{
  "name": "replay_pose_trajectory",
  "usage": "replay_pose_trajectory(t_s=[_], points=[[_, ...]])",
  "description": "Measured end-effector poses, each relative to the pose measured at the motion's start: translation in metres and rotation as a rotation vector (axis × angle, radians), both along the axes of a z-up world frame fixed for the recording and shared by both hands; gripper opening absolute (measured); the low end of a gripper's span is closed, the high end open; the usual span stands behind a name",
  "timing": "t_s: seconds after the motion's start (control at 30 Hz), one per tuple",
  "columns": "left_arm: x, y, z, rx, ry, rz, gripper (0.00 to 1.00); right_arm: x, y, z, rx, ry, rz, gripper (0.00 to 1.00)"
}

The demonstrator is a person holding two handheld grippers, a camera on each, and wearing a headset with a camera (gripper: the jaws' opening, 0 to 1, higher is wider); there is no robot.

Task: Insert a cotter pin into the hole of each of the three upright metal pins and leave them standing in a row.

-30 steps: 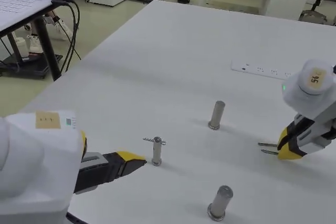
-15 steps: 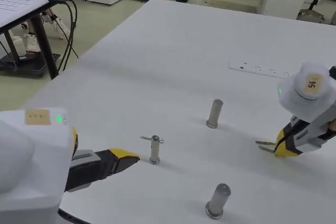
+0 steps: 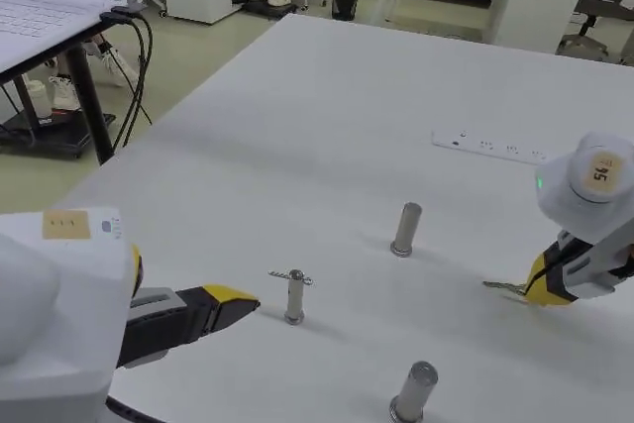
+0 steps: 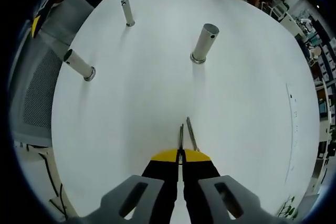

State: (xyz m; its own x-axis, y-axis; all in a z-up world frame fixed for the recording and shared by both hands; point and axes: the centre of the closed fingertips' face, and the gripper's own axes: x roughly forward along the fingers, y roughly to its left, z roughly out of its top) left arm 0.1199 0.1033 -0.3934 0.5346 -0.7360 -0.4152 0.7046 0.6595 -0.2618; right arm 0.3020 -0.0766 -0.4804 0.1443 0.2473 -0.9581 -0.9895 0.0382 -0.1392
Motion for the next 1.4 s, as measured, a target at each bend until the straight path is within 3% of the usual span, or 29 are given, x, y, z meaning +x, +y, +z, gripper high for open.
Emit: replay_pose_trajectory(t_s=[0.23, 0.67, 0.8, 0.97, 1.3, 1.4], points=[[0.005, 0.0, 0.004, -0.018, 0.005, 0.015, 0.89, 0.001, 0.009, 0.036, 0.081, -0.123, 0.018, 0.0], [0.017, -0.001, 0.012, -0.021, 0.002, 0.029, 0.84, -0.024, 0.022, 0.084, 0.187, -0.289, 0.054, 0.0], [0.023, -0.002, 0.014, -0.026, -0.001, 0.037, 0.83, -0.036, 0.024, 0.09, 0.207, -0.341, 0.065, 0.0], [0.026, -0.008, 0.013, -0.026, 0.025, 0.016, 0.77, -0.053, 0.03, 0.097, 0.24, -0.386, 0.075, 0.0], [0.04, -0.031, 0.021, -0.033, 0.011, -0.03, 0.68, -0.084, 0.047, 0.105, 0.304, -0.431, 0.091, 0.0], [0.045, -0.039, 0.019, -0.038, 0.032, -0.035, 0.61, -0.091, 0.053, 0.104, 0.309, -0.445, 0.09, 0.0]])
